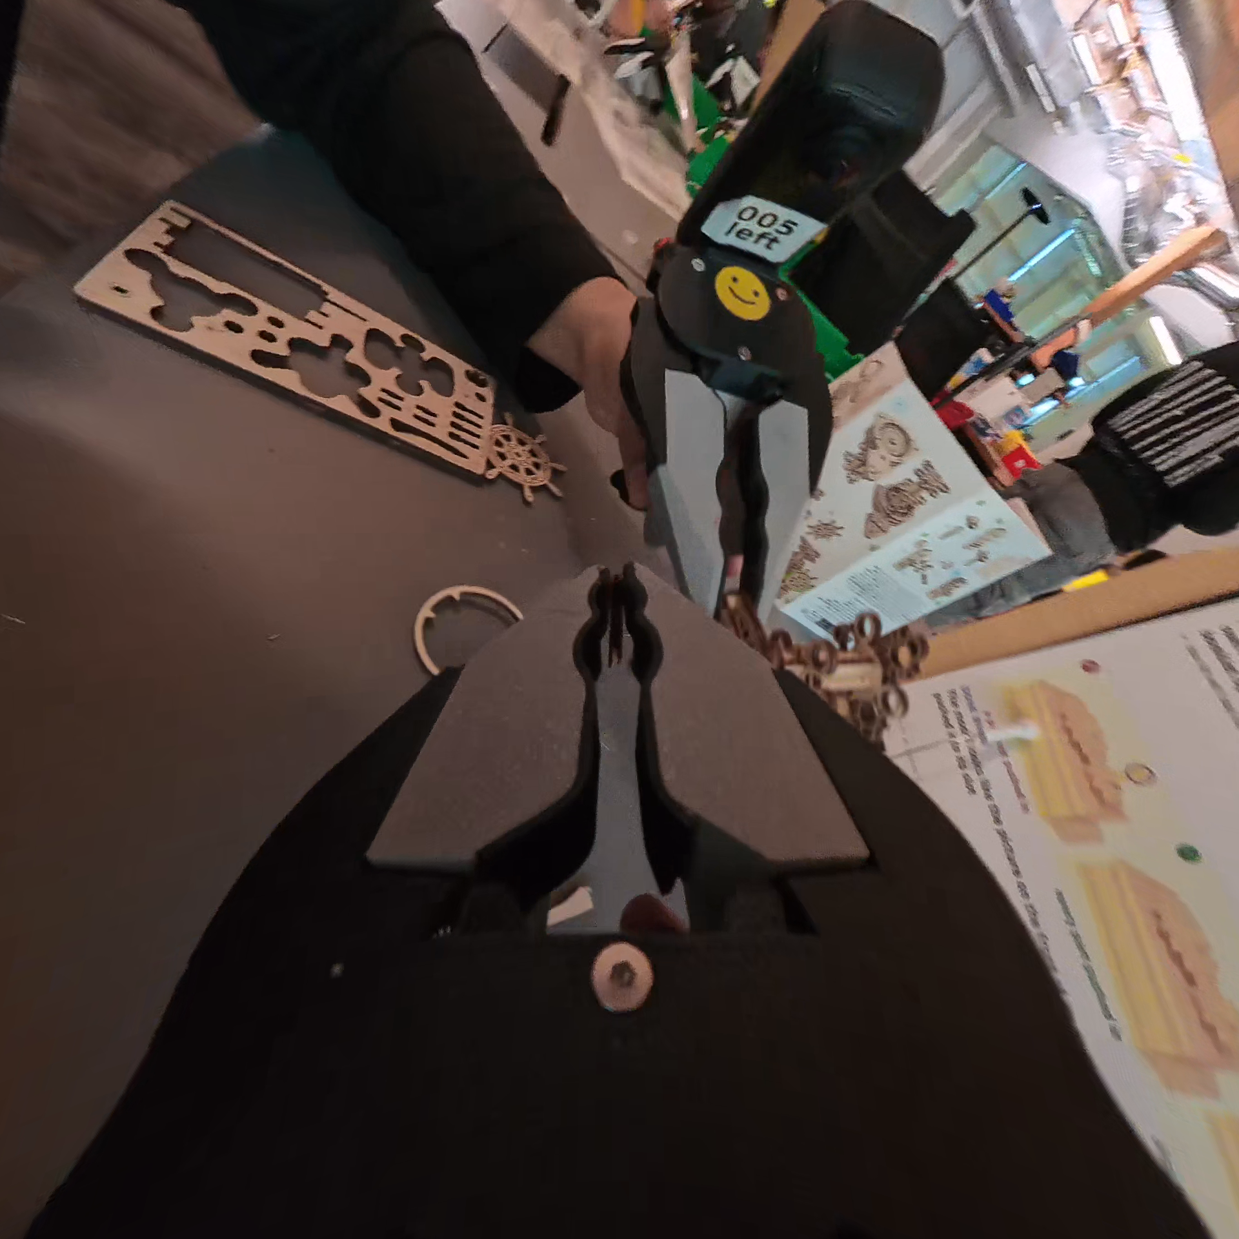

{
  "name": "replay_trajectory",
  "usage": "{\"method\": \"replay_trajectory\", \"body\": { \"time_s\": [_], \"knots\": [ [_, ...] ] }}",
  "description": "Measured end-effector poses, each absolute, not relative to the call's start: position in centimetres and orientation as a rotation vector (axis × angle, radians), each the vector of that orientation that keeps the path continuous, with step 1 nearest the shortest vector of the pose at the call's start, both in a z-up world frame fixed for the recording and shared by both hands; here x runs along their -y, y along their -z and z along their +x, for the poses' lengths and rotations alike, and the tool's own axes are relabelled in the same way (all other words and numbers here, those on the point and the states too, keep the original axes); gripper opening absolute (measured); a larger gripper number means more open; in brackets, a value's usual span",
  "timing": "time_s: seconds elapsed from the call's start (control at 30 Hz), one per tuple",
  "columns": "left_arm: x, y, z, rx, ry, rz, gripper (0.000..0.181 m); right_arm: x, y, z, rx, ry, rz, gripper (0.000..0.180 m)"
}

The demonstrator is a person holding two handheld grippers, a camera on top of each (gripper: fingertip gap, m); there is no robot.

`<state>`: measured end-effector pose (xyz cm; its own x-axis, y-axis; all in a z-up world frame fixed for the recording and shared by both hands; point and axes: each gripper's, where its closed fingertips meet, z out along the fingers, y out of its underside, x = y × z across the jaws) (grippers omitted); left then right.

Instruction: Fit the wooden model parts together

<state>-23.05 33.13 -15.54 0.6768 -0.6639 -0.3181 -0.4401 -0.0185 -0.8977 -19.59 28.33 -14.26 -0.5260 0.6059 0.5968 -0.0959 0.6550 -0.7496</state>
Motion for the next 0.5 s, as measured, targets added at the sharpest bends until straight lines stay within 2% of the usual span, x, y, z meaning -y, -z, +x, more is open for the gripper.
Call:
{"method": "replay_trajectory", "body": {
  "time_s": [0.23, 0.5],
  "knots": [
    [-33.0, 13.5, -25.2, -0.683, 0.434, -1.652, 0.01, -30.6, 14.8, -20.0, 1.906, -0.962, -0.564, 0.0],
    [-32.9, 11.3, -27.2, -0.303, 0.896, -1.612, 0.01, -33.1, 13.4, -20.7, 1.759, -1.014, -0.725, 0.0]
  ]
}}
